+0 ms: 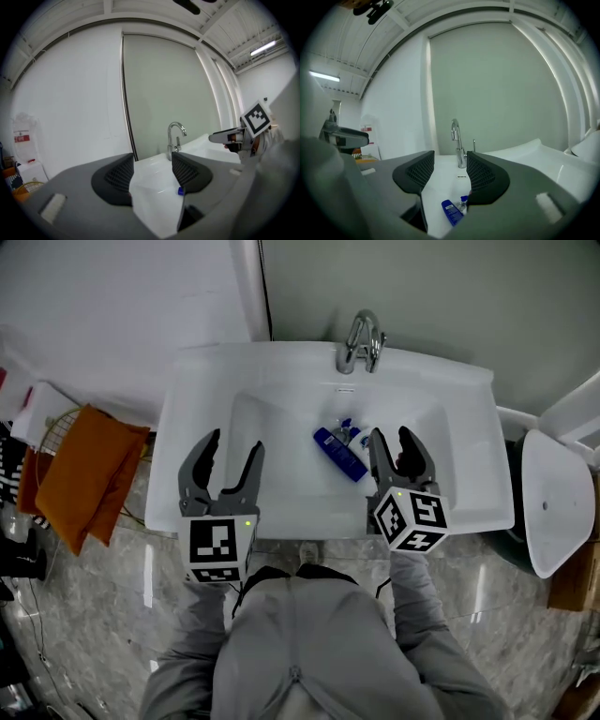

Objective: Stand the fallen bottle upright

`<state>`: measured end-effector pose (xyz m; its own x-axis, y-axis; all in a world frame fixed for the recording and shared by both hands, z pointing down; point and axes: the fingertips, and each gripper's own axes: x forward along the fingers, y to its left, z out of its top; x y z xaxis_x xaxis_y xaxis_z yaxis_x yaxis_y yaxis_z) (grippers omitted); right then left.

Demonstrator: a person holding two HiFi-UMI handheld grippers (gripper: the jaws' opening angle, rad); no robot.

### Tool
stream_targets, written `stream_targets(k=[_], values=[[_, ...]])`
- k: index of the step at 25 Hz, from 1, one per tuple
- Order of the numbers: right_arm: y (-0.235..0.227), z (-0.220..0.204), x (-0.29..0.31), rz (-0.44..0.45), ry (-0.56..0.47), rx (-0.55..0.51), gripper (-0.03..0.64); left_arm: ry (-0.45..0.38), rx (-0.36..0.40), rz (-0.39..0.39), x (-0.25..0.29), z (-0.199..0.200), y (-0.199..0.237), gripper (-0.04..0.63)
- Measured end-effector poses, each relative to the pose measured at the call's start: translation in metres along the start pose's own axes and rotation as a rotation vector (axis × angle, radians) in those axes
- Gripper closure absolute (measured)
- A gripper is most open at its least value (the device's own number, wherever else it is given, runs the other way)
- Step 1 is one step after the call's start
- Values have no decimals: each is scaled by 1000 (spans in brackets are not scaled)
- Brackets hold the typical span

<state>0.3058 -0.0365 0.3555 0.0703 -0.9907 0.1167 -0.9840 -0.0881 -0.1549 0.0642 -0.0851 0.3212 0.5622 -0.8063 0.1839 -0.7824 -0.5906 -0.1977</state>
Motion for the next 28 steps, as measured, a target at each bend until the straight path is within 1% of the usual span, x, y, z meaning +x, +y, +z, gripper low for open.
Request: stream_targets(k=[3, 7, 10, 15, 18, 20, 22, 28], values=[[-12, -19, 25, 14, 89, -81, 408, 13, -12, 5, 10, -5, 4, 291], [-34, -55, 50, 16, 233, -170, 408, 25, -31, 7, 25, -13, 12, 291], [-45, -90, 64, 35, 363, -245, 405, 21, -46, 0, 30, -16, 17, 291], [-61, -155, 78, 55, 598, -374, 367, 36, -52, -29, 35, -27, 23, 291], [-66, -186, 78, 86, 722, -403, 339, 46, -69, -31, 38, -33, 32, 291], [-69, -204, 77, 113, 806, -419, 303, 53, -77, -31, 40, -36, 37, 291], [-75, -221, 75, 123, 883, -447, 283, 60, -88, -31, 42, -40, 42, 291], [-90, -256, 77, 142, 1047, -512, 255, 73, -91, -34, 50, -45, 51, 291]])
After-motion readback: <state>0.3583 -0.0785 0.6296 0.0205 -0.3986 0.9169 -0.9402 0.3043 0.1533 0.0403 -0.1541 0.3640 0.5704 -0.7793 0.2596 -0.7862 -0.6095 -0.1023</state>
